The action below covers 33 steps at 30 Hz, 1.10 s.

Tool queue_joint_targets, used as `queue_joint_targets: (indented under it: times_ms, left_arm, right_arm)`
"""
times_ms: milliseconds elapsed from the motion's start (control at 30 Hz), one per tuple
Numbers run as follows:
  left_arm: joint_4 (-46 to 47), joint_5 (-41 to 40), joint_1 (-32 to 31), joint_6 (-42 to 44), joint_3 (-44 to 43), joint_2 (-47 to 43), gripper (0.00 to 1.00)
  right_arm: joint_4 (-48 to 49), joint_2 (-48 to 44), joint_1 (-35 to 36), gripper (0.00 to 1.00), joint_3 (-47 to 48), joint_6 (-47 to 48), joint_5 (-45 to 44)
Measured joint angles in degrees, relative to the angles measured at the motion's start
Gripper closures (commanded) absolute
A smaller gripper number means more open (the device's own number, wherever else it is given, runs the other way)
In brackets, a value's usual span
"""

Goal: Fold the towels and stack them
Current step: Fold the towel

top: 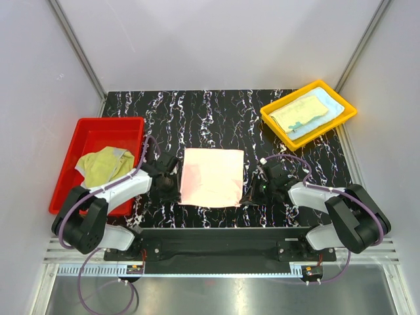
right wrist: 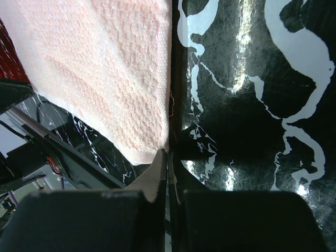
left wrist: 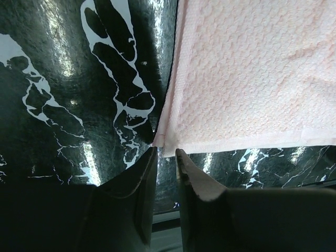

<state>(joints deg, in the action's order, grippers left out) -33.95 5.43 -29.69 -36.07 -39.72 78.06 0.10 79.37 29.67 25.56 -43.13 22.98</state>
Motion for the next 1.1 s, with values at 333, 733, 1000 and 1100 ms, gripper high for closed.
queue_joint_targets:
  times_ms: [333,733,1000,1100]
  left_arm:
    - [1.1,0.2,-0.9,-0.6,0.0,0.9,0.82]
    - [0.4,-0.1,-0.9,-1.2,-0.4,1.6,1.00]
    - [-2.4,-3.4,-1.0,-1.2,-2.5,1.6,1.00]
    - [-2.5,-4.7,-1.0,-1.2,-2.6,1.6,1.00]
  right_arm:
    - [-0.1,0.0,0.0,1.00,0.0,0.0,0.0]
    - [-2.0,-1.2,0.0,1.00,0.0,0.3,-1.0]
    - [-2.0,-1.2,0.0,1.00,0.0,0.5,-1.0]
    - [-2.0,-1.4,0.1,1.00,0.0,0.9,-0.9]
